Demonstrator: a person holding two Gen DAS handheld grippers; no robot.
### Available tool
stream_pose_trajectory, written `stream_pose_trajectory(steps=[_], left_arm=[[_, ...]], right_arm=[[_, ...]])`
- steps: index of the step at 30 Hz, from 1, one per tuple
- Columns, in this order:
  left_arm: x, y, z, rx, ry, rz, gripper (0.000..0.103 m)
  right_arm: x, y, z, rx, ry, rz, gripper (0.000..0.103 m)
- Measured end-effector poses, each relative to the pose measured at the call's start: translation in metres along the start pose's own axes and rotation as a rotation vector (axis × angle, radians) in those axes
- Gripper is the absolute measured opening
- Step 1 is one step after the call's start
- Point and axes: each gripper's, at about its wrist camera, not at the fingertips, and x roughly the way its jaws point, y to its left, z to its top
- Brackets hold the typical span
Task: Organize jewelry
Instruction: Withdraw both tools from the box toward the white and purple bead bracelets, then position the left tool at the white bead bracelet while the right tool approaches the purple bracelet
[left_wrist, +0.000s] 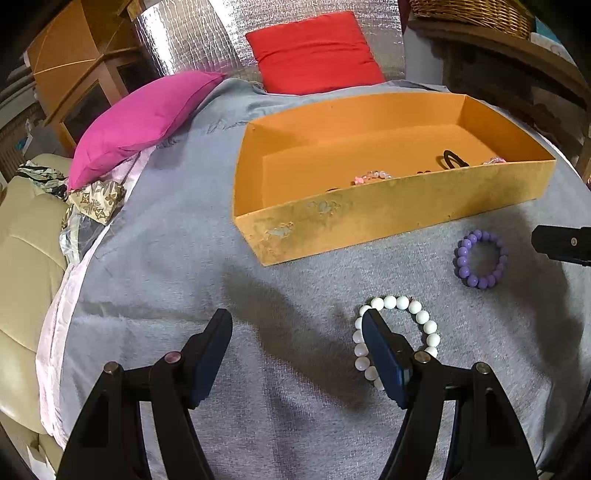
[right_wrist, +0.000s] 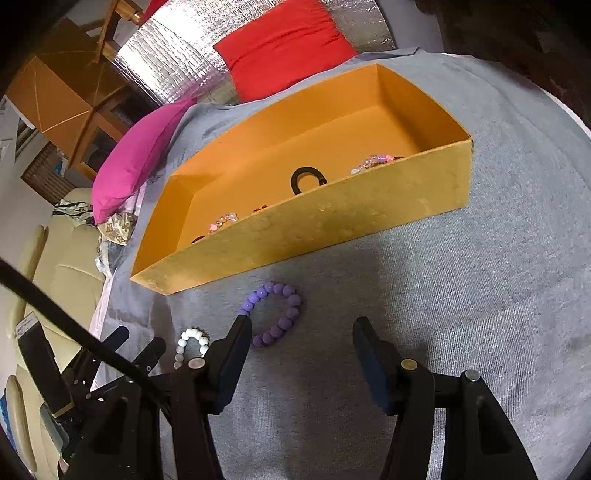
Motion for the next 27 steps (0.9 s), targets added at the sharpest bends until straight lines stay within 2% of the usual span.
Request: stream_pose_trajectory(steps=[6,14,17,24,27], left_arm=[[0.001,0.002,-0.001,0.007,0.015,-0.003,0.073],[0.011,0.01,-0.005,-0.02,0.076,-0.062,0.073],[0.015,0.012,-0.007,-0.027,0.094,-0.077,0.073],[0.016,0.013,-0.01,-0.02,0.106,-0.094,0.073],[0.016,0.014,-0.011,-0.02,0.111,-0.094,0.073]], right_arm=[[0.002,0.004,0.0,-0.015,0.001,-0.006,0.062],[0.01,0.007,0.001,-0.043,0.01,-0.023,0.061],[0.015,0.011,0.001,-0.064,0.012,-0.033,0.058],[0.033,0.028,-0.003,-0.155,0.016,-0.105,0.036],[0.038,0.033,-0.003,-0.186,-0.001,-0.154,0.033]])
